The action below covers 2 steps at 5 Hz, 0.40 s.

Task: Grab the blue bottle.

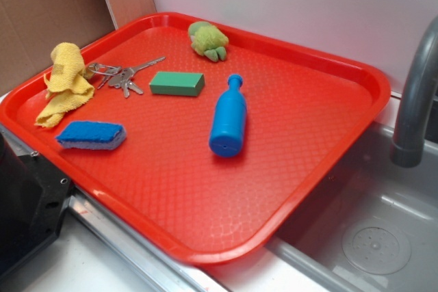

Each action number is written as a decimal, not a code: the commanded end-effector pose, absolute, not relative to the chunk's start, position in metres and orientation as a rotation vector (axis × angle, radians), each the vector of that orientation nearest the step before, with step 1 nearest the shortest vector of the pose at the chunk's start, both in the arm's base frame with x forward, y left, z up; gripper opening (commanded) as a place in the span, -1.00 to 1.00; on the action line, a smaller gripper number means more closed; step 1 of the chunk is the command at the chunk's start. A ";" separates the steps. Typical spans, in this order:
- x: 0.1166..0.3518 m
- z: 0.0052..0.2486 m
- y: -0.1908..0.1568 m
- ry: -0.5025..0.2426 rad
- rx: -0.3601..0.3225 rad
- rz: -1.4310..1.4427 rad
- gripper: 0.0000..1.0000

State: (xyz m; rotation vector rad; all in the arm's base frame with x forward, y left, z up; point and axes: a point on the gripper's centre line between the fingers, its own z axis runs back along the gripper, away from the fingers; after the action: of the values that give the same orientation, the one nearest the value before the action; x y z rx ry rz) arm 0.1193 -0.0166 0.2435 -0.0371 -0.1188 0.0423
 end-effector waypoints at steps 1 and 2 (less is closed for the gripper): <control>0.119 0.244 -0.017 -0.119 -0.037 0.042 1.00; 0.169 0.193 -0.023 0.041 0.134 0.271 1.00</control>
State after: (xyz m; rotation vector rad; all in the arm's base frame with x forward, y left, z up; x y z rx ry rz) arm 0.1718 -0.0210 0.1860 0.1267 0.0658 0.2993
